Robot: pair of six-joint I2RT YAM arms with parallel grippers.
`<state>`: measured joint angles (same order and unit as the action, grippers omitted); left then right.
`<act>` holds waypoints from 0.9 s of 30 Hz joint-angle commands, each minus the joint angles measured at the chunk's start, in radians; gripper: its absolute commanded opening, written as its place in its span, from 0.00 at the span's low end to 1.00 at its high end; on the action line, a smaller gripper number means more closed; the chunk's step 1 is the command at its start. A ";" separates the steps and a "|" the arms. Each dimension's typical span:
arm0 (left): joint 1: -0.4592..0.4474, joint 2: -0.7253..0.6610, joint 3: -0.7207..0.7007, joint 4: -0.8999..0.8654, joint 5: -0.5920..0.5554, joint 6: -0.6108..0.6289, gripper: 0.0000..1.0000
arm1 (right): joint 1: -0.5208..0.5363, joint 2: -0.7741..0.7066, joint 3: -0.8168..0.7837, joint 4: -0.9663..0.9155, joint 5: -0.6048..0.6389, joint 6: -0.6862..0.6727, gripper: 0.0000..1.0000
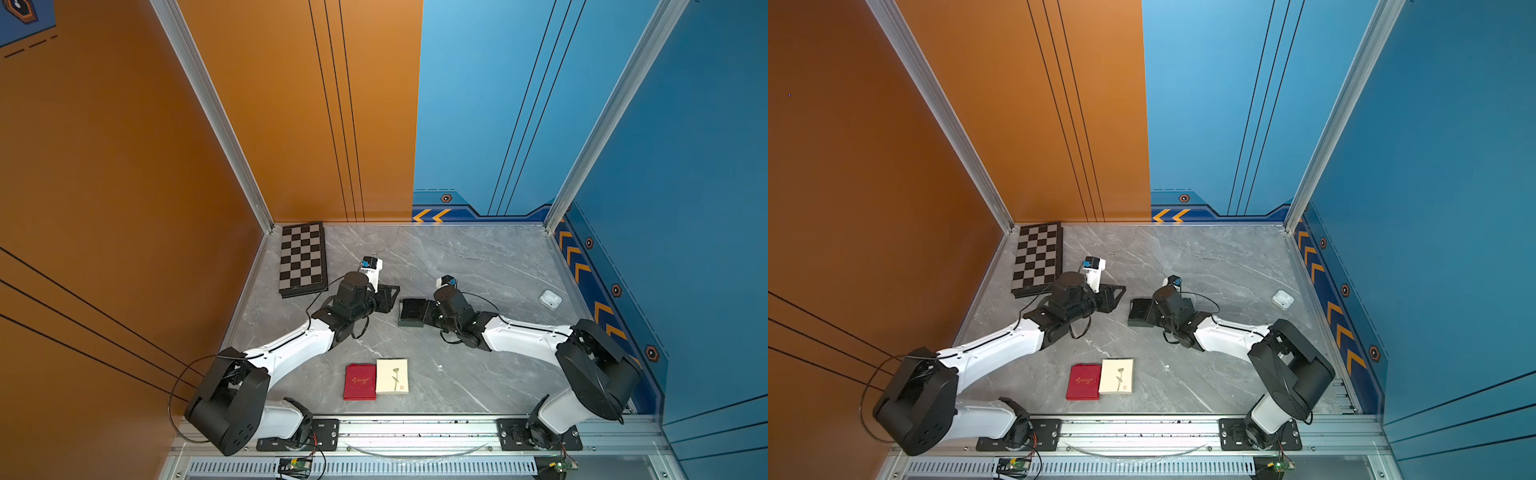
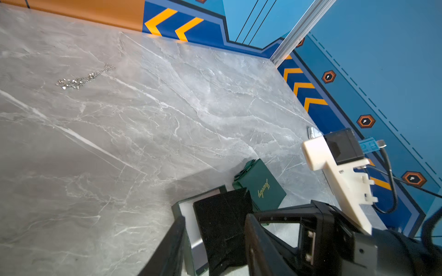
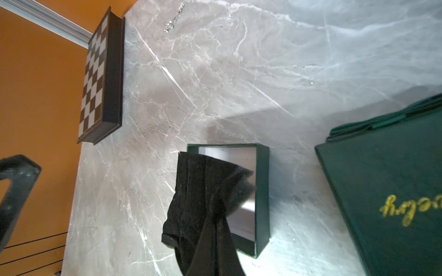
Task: Take the necklace out of the lift-off lid jewelry box
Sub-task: Place the inner lining in the jewelry box.
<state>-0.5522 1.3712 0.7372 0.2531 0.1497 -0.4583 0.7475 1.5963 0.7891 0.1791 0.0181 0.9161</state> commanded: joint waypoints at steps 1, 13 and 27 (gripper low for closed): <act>-0.026 0.041 0.049 -0.090 -0.026 0.035 0.41 | 0.007 0.024 0.029 0.014 0.026 -0.006 0.00; -0.076 0.159 0.136 -0.180 -0.019 0.055 0.37 | 0.003 0.073 0.059 0.016 -0.001 -0.030 0.00; -0.086 0.207 0.153 -0.193 0.014 0.061 0.31 | -0.006 0.123 0.091 -0.017 -0.017 -0.046 0.00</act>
<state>-0.6296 1.5547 0.8619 0.0799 0.1425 -0.4118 0.7460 1.7027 0.8577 0.1909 0.0074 0.8890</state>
